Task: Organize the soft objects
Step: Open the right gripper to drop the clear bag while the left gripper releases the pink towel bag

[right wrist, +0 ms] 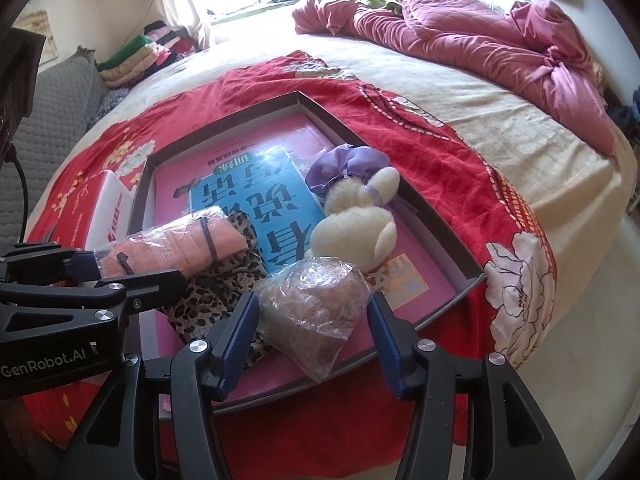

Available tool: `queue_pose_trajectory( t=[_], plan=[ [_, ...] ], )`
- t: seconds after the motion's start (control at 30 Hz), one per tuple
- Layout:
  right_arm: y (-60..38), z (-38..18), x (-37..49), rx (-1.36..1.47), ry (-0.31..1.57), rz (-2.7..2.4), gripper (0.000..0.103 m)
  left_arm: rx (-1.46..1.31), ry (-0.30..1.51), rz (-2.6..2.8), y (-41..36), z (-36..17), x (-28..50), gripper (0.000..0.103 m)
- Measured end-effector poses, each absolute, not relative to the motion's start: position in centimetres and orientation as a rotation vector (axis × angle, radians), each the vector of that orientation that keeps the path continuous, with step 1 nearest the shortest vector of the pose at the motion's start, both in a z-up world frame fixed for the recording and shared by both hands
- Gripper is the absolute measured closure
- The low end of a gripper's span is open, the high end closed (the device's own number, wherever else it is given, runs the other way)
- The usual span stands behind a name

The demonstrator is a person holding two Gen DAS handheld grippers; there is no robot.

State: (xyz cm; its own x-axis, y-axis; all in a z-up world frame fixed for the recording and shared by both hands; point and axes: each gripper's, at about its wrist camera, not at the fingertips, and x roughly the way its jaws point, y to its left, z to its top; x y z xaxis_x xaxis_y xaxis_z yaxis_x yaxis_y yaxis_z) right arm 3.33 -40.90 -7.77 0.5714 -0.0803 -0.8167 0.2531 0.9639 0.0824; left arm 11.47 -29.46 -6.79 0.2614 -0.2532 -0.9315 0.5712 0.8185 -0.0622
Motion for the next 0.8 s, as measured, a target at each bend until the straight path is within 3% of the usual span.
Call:
queue_pose_trajectory(
  t=[0.3,0.5,0.8],
  plan=[
    [-40.2,-7.8,3.2,0.106,0.950,-0.232,0.037,0.347,1.169,-0.560,-29.5,-6.7,11.2,0.055],
    [-40.7,-7.4,3.0,0.108,0.942,-0.259,0.035,0.300,1.177,-0.583,-29.1,-6.4,11.5,0.045],
    [-40.9,-7.1,2.9,0.099,0.939,-0.279,0.033,0.293,1.160,-0.580,-28.5,-5.6,11.1,0.043]
  ],
)
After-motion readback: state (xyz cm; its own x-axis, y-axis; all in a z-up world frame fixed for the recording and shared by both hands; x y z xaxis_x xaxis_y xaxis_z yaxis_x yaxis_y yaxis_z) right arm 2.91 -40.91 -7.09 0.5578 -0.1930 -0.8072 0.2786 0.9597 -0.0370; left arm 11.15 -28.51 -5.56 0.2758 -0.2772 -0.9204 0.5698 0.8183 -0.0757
